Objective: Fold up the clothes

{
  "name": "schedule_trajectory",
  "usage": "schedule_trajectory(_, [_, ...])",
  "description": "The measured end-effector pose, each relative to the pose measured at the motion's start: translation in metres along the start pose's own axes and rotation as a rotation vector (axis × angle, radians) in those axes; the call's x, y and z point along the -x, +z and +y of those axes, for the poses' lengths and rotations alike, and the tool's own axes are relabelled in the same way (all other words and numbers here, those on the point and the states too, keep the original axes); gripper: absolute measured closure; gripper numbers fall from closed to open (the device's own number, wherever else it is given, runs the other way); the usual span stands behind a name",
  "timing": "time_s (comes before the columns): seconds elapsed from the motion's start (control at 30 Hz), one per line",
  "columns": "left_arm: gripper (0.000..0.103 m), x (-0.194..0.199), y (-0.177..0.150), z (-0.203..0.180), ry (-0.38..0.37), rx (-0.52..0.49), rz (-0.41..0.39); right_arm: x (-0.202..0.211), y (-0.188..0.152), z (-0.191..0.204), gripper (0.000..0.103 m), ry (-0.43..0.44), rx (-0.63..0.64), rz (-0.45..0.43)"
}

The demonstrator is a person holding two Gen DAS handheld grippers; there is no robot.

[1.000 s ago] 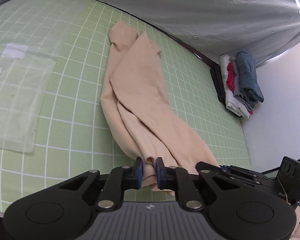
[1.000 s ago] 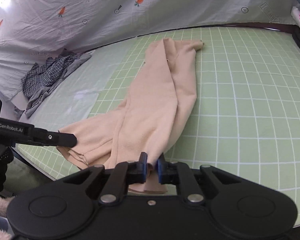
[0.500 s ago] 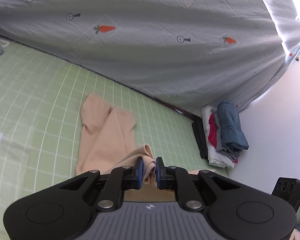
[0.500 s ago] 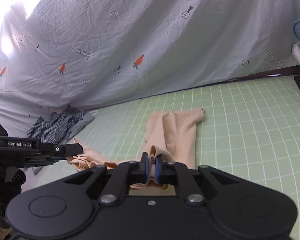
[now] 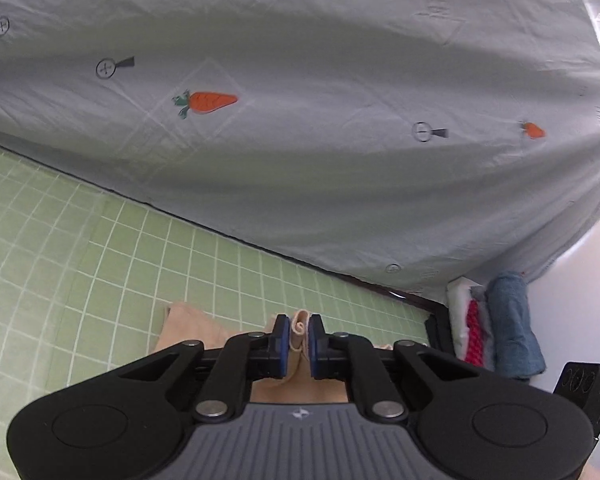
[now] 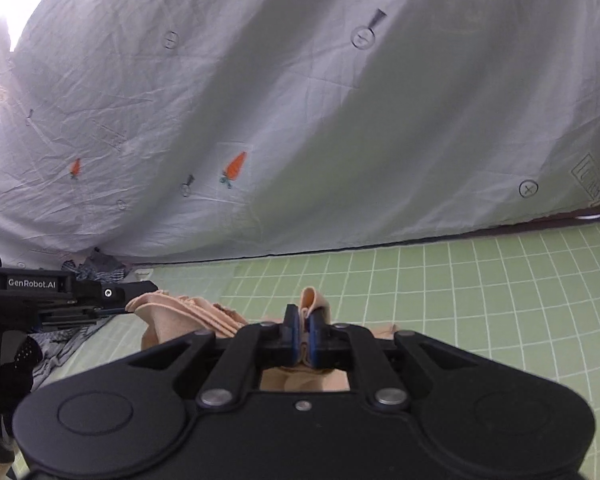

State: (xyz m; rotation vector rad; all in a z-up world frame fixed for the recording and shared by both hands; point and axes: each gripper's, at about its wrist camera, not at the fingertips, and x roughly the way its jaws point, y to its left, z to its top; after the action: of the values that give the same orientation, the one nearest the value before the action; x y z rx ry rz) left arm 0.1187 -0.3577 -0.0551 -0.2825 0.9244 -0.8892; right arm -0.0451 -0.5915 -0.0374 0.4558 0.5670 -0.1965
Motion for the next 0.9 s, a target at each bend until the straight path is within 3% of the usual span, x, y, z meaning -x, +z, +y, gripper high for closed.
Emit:
schedule_trajectory(0.1, [0.091,-0.052,0.009,0.025,0.074,0.059,0.013,-0.060,0.000,-0.036,0.097,-0.034,-0.080,0.056])
schedule_trajectory(0.13, [0.087,-0.060,0.011,0.034,0.092,0.090,0.010,-0.077,-0.001,-0.047,0.086,-0.043,-0.129,0.076])
schedule_trajectory(0.17, [0.074,-0.064,0.013,0.042,0.108,0.125,0.001,-0.083,-0.002,-0.054,0.060,-0.058,-0.163,0.079])
schedule_trajectory(0.2, [0.054,-0.062,0.013,0.050,0.104,0.152,-0.012,-0.088,-0.002,-0.059,0.049,-0.074,-0.194,0.078])
schedule_trajectory(0.23, [0.043,-0.058,0.012,0.057,0.090,0.177,-0.026,-0.087,-0.004,-0.061,0.037,-0.087,-0.203,0.057])
schedule_trajectory(0.27, [0.025,-0.054,0.009,0.062,0.086,0.191,-0.030,-0.083,-0.007,-0.063,0.034,-0.090,-0.207,0.040])
schedule_trajectory(0.37, [0.023,-0.044,-0.008,0.073,0.101,0.203,0.019,-0.071,-0.023,-0.071,0.031,-0.084,-0.266,0.049])
schedule_trajectory(0.53, [0.028,-0.052,-0.044,0.067,0.084,0.125,0.158,-0.068,-0.054,-0.071,0.033,-0.062,-0.295,0.130])
schedule_trajectory(0.6, [0.037,-0.060,-0.053,0.059,0.073,0.085,0.193,-0.074,-0.062,-0.071,0.036,-0.059,-0.314,0.160])
schedule_trajectory(0.67, [0.047,-0.071,-0.059,0.053,0.081,0.043,0.222,-0.081,-0.067,-0.072,0.045,-0.052,-0.341,0.182])
schedule_trajectory(0.7, [0.061,-0.076,-0.062,0.050,0.092,0.026,0.233,-0.083,-0.068,-0.072,0.064,-0.034,-0.353,0.186])
schedule_trajectory(0.73, [0.073,-0.076,-0.063,0.048,0.092,0.009,0.232,-0.083,-0.067,-0.070,0.082,-0.022,-0.363,0.182])
schedule_trajectory(0.77, [0.098,-0.075,-0.063,0.045,0.088,-0.008,0.223,-0.080,-0.065,-0.067,0.089,-0.025,-0.355,0.172])
schedule_trajectory(0.83, [0.097,-0.068,-0.061,0.039,0.077,-0.043,0.187,-0.072,-0.056,-0.058,0.091,-0.023,-0.285,0.141])
schedule_trajectory(0.9, [0.098,-0.049,-0.053,0.035,0.028,-0.041,0.084,-0.059,-0.046,-0.048,0.091,-0.004,-0.208,0.079])
